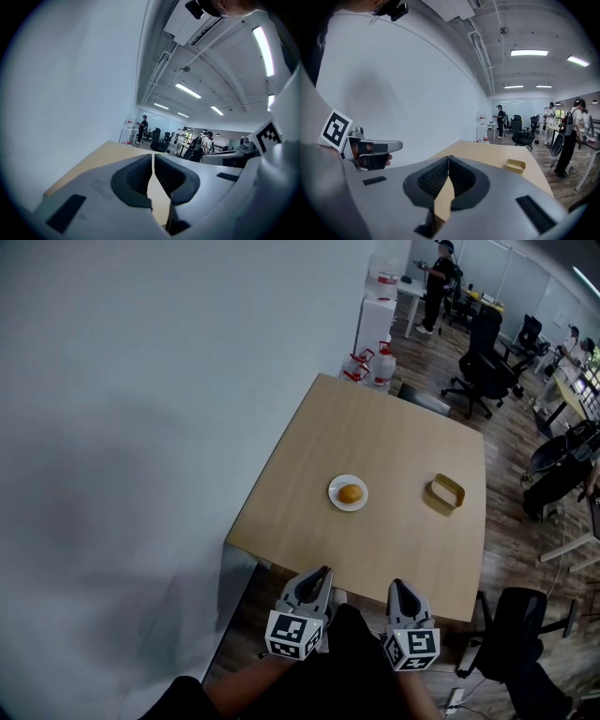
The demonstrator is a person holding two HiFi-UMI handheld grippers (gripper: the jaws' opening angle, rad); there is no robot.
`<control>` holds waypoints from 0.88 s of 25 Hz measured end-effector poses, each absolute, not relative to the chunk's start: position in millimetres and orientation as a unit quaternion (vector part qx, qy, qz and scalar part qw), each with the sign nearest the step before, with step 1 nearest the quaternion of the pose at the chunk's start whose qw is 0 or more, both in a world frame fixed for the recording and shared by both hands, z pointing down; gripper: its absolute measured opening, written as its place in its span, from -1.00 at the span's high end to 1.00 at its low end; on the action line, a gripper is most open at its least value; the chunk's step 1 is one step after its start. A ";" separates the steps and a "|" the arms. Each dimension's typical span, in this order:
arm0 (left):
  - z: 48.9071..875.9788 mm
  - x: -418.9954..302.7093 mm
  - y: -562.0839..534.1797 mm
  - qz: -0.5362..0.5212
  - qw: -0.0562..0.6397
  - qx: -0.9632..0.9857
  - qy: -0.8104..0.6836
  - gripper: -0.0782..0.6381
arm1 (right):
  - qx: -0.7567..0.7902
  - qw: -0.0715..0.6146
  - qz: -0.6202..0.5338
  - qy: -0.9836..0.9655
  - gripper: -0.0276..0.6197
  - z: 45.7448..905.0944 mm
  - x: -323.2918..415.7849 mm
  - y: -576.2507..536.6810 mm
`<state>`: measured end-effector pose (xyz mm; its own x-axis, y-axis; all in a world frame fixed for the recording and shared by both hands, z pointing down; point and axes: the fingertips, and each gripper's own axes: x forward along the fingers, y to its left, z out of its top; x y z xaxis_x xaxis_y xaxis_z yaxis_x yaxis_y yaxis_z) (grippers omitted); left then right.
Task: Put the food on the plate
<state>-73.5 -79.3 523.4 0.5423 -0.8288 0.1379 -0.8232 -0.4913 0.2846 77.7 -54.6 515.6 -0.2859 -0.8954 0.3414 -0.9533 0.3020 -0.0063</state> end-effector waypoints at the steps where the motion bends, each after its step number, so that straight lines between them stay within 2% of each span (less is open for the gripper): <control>1: 526.4 -75.2 -76.9 -0.003 0.159 0.864 -0.478 0.70 | 0.582 0.143 0.094 -0.795 0.73 513.7 75.7 -52.6; 15: 502.9 -84.9 -73.0 -0.034 0.133 0.864 -0.485 0.70 | 0.594 0.131 0.074 -0.791 0.73 501.7 88.6 -49.6; 22: 502.2 -81.2 -63.8 -0.003 0.134 0.857 -0.497 0.70 | 0.617 0.104 0.076 -0.776 0.73 490.6 107.1 -39.3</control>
